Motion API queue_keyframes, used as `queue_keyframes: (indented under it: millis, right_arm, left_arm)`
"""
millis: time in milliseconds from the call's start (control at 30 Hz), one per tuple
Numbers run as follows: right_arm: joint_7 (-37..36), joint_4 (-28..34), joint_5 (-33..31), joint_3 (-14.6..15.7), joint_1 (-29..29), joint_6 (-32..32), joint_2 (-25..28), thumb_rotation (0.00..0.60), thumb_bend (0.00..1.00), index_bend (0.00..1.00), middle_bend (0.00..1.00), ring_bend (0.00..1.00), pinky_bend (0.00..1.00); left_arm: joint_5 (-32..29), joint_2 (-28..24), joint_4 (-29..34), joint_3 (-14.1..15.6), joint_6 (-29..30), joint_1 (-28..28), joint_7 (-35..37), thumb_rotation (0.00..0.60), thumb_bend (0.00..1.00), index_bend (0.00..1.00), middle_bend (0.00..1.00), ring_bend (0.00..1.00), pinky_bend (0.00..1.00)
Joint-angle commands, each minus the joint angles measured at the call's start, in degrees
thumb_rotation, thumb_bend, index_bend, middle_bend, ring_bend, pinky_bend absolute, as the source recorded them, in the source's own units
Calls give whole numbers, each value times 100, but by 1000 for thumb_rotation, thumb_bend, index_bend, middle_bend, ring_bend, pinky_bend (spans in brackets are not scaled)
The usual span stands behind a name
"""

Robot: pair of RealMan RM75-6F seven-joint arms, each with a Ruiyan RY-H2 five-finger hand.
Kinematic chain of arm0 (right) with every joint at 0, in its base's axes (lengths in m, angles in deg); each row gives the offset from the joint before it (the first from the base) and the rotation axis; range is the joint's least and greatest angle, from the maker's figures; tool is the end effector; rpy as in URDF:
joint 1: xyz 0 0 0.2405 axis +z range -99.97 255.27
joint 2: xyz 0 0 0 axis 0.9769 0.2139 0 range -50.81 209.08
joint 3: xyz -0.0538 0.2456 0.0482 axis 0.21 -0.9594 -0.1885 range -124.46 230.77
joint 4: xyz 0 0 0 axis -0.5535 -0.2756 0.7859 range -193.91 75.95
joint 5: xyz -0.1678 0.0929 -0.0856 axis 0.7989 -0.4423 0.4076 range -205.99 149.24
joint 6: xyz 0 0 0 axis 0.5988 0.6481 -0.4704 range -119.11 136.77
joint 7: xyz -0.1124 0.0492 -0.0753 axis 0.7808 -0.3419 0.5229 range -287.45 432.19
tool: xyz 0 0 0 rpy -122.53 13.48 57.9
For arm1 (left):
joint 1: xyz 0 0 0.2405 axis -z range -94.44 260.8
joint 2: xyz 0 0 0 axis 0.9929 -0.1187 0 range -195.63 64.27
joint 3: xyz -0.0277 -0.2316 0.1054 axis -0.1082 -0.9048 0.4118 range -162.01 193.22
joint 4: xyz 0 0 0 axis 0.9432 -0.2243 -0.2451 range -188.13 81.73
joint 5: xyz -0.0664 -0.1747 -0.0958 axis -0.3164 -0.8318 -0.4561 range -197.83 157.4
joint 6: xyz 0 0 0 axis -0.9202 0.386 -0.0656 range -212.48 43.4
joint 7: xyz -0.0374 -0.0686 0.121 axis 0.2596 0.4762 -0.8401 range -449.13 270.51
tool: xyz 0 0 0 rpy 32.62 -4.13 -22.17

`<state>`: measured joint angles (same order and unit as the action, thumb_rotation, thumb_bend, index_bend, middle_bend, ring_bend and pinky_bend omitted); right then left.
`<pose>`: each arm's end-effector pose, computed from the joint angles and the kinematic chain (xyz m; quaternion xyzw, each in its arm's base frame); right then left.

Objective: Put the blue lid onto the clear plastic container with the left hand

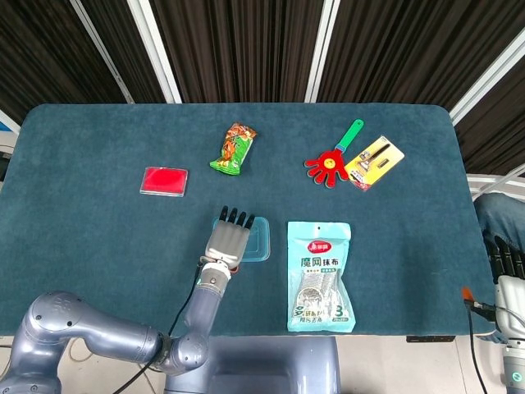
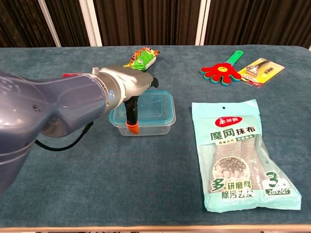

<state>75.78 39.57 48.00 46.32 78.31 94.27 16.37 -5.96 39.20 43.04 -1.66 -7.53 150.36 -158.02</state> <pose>-0.3204 -0.1689 0.1748 0.5113 -0.4324 0.3667 0.6458 -0.0131 0.3118 -0.0793 -0.7856 -0.3409 -0.1955 0.4779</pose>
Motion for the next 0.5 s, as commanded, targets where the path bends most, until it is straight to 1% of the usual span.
queue_keyframes:
  millis: [33, 300, 400, 500]
  right_arm:
    - [9, -2, -3, -2, 2, -1, -2, 600, 338, 0, 14, 0, 0]
    - [54, 3, -15, -8, 3, 12, -10, 600, 339, 0, 15, 0, 0]
    - [134, -9, -48, -27, -5, 51, -24, 600, 338, 0, 15, 0, 0]
    - [244, 8, -141, -74, -21, 120, -71, 600, 338, 0, 15, 0, 0]
  left_arm:
    - [44, -67, 116, 31, 64, -31, -3, 600, 39, 23, 66, 31, 25]
    - [250, -248, 369, 80, 262, -119, 56, 600, 39, 22, 69, 31, 36]
    - [371, -349, 569, 149, 302, -162, 68, 600, 39, 26, 78, 31, 67]
    - [511, -439, 772, 224, 371, -201, 77, 600, 39, 39, 85, 31, 69]
